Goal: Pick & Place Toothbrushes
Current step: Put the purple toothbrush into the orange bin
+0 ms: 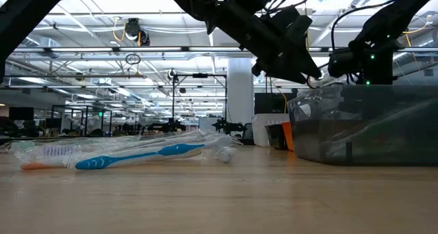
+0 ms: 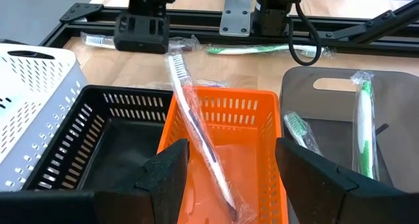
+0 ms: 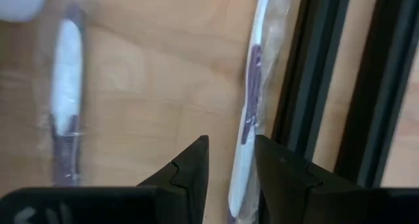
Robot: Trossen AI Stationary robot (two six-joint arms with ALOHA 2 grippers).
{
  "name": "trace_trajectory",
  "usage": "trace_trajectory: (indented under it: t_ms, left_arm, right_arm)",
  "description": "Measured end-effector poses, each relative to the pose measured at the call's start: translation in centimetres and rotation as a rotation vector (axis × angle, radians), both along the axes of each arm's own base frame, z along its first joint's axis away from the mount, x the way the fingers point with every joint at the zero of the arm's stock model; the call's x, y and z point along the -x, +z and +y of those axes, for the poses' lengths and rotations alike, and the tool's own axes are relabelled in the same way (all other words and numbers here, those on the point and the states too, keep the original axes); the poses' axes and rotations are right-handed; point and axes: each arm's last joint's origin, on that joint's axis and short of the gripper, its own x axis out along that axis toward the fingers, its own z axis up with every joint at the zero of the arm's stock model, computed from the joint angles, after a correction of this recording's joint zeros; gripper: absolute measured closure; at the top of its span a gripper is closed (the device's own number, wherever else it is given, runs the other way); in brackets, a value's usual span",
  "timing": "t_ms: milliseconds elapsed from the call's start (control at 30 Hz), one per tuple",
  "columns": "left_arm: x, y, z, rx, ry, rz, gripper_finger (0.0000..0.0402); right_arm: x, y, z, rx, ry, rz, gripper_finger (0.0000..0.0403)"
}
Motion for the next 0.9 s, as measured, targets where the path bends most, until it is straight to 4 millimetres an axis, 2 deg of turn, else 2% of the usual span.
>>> trace_trajectory:
  t_ms: [167, 533, 633, 767, 900]
  left_arm:
    - [0.0, 0.0, 0.0, 0.0, 0.0, 0.0, 0.0169]
    - [0.0, 0.0, 0.0, 0.0, 0.0, 0.001, 0.0169]
    - [0.0, 0.0, 0.0, 0.0, 0.0, 0.002, 0.0169]
    - [0.0, 0.0, 0.0, 0.0, 0.0, 0.002, 0.0169]
    - [0.0, 0.0, 0.0, 0.0, 0.0, 0.002, 0.0169]
  right_arm:
    - [0.1, -1.2, -0.3, 0.019, -0.022, 0.11, 0.0289]
    - [-0.4, -3.2, -0.9, -0.087, -0.012, 0.132, 0.0293]
    - [-0.4, -3.3, -0.9, -0.095, -0.01, 0.129, 0.0317]
    - [-0.4, -3.3, -0.8, -0.1, -0.005, 0.13, 0.0379]
    - [-0.3, -3.2, -0.7, -0.102, 0.006, 0.132, 0.0384]
